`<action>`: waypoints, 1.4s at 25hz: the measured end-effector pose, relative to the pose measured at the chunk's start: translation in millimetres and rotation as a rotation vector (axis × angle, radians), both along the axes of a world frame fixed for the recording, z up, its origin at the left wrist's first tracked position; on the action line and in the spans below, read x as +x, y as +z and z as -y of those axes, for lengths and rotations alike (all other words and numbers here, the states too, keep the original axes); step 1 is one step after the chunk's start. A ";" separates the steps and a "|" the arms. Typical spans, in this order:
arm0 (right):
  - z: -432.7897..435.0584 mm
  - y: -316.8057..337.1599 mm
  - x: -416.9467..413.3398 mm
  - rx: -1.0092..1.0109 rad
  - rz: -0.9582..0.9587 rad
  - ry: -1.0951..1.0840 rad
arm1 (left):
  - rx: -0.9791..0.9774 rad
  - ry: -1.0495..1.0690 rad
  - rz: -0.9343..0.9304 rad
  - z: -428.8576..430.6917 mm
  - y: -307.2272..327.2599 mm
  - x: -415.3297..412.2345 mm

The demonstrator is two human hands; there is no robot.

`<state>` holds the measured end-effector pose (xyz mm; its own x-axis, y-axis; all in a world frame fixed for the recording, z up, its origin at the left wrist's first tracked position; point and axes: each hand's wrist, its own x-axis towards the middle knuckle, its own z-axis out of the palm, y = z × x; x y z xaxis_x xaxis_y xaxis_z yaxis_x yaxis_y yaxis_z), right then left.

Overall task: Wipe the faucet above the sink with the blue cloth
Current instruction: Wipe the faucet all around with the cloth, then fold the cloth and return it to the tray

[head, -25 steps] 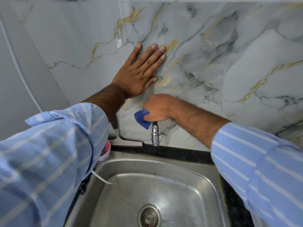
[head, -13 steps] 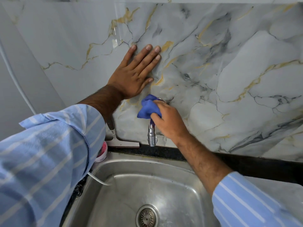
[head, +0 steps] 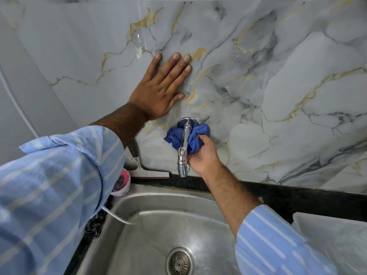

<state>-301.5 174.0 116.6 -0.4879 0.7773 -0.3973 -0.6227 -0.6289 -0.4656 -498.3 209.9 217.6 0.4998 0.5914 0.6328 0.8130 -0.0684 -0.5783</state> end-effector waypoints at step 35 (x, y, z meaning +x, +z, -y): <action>115.0 44.8 163.5 1.095 0.978 0.336 | -0.903 -0.285 1.465 201.1 -35.5 160.5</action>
